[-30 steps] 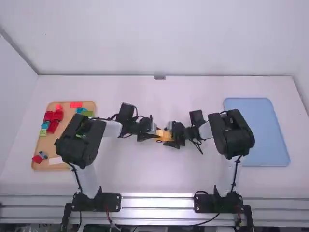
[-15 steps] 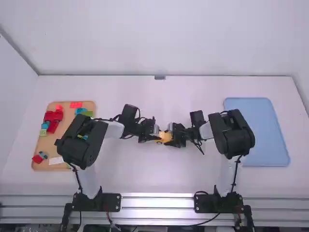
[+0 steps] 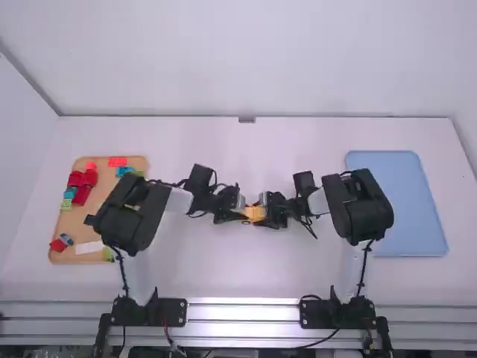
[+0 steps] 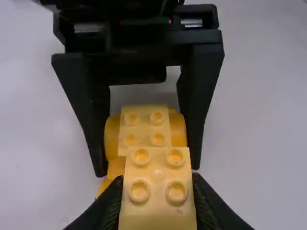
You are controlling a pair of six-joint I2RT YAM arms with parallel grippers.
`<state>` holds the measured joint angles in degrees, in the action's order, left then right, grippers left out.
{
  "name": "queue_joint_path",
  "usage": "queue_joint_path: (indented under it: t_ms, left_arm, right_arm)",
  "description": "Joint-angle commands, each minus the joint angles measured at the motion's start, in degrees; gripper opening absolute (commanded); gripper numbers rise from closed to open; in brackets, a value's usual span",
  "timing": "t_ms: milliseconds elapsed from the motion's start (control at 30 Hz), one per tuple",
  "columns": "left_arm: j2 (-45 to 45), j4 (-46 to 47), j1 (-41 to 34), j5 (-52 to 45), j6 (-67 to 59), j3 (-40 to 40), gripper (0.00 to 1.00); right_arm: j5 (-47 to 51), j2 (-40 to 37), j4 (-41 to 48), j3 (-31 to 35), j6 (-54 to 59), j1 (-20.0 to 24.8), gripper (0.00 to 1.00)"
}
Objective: Assemble lego blocks to make yellow taxi
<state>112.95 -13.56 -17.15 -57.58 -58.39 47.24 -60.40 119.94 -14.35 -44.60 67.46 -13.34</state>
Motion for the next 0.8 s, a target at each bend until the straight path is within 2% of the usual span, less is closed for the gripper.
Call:
queue_joint_path:
  t_ms: [0,400,433,467,533,633,733,767]
  left_arm:
    - [1.5,-1.5,0.0,-1.2,4.1,-0.7,0.02]
    - [1.5,-1.4,-0.4,1.6,6.4,-0.7,0.03]
    - [1.5,-1.2,-0.5,1.7,6.4,-0.7,0.09]
    - [1.5,-1.2,-0.5,1.7,6.5,-0.7,0.21]
    - [1.5,-1.1,-0.5,1.6,6.3,-0.7,0.31]
    - [1.5,-1.1,-0.5,1.8,6.2,-0.7,0.38]
    - [1.5,-1.4,-0.5,1.8,6.2,-0.7,0.39]
    - [1.5,-1.5,-0.5,1.8,6.2,-0.7,0.43]
  right_arm:
    - [0.4,0.9,0.2,0.4,0.5,0.2,0.49]
    - [0.4,0.9,-0.4,0.4,-0.2,0.2,0.50]
    - [0.4,0.9,-0.4,0.4,-0.1,0.2,0.50]
    - [0.4,0.9,-0.3,0.4,-0.1,0.2,0.50]
    - [0.4,0.9,-0.4,0.4,-0.1,0.2,0.50]
    - [0.4,0.9,-0.4,0.4,-0.1,0.3,0.50]
    - [0.4,0.9,-0.3,0.4,-0.1,0.2,0.50]
    - [0.4,0.9,-0.2,0.4,-0.1,0.1,0.50]
